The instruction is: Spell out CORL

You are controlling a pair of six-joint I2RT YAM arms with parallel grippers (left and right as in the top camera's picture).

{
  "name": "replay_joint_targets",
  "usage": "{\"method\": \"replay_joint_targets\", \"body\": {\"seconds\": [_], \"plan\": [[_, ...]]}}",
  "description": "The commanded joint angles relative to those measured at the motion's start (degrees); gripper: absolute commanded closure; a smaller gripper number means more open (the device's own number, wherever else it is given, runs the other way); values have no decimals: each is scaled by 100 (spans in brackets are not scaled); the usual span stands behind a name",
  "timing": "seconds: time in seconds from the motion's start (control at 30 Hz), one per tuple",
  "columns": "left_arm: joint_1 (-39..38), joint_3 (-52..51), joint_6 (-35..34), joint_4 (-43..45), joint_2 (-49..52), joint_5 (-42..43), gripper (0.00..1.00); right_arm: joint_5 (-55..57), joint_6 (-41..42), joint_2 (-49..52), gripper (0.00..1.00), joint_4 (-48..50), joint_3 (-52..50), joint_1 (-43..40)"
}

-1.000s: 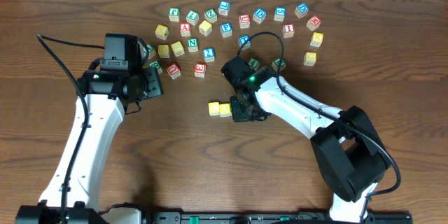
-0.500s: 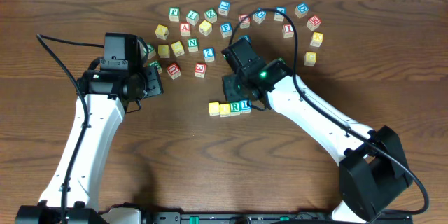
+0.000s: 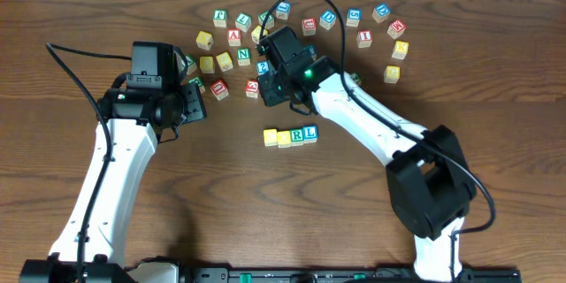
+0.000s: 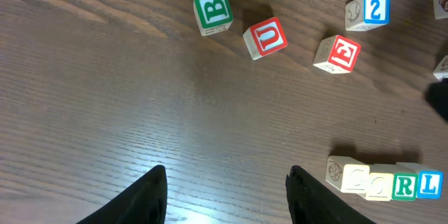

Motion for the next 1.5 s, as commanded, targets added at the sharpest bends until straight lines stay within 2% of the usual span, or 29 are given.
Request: {"method": "replay_joint_targets", "body": {"seconds": [0.0, 0.4, 0.87, 1.1, 1.47], "plan": [[31, 76, -35, 11, 44, -55, 46, -208, -118, 262, 93, 46, 109, 33], [31, 76, -33, 24, 44, -57, 46, -203, -107, 483, 94, 341, 107, 116], [31, 76, -33, -15, 66, -57, 46, -205, 273, 605, 96, -511, 107, 203], [31, 76, -33, -17, 66, -55, 46, -205, 273, 605, 99, -743, 101, 361], [31, 70, -33, -17, 66, -57, 46, -160, 492, 608, 99, -925, 15, 452]]}}
